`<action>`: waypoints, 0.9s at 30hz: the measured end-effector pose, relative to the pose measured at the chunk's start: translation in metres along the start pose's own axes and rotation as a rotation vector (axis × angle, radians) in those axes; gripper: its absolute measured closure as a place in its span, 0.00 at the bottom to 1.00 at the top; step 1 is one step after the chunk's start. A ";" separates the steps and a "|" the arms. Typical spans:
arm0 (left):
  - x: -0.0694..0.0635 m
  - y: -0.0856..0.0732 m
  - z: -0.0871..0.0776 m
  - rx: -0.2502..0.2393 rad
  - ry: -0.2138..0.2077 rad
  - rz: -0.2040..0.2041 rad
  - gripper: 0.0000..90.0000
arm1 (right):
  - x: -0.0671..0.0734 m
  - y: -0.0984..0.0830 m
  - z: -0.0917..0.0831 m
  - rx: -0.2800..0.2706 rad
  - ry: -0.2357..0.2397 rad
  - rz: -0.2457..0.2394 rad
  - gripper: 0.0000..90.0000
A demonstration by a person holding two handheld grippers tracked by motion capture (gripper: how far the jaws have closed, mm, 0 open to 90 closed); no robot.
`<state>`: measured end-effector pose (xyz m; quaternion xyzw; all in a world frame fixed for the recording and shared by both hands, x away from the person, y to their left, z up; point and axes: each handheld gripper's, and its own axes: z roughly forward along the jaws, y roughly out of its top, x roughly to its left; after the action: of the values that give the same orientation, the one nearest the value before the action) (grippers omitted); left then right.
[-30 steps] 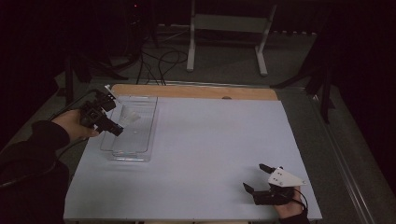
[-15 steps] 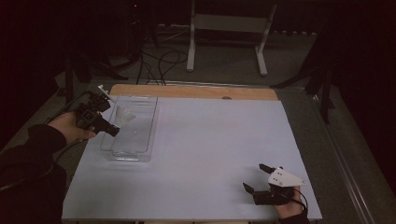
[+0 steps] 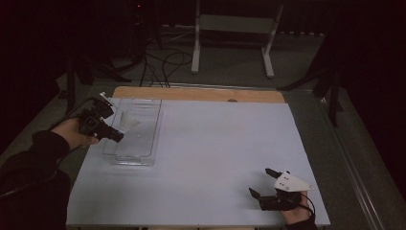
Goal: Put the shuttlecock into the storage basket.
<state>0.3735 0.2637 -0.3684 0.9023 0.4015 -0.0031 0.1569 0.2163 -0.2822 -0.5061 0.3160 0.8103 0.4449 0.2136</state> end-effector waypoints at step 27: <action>0.020 -0.023 0.032 0.072 0.047 0.021 0.74 | 0.001 0.000 0.001 0.003 0.003 -0.007 0.11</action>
<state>0.3742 0.2834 -0.4074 0.9113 0.3954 0.0055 0.1149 0.2166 -0.2811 -0.5066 0.3127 0.8123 0.4437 0.2135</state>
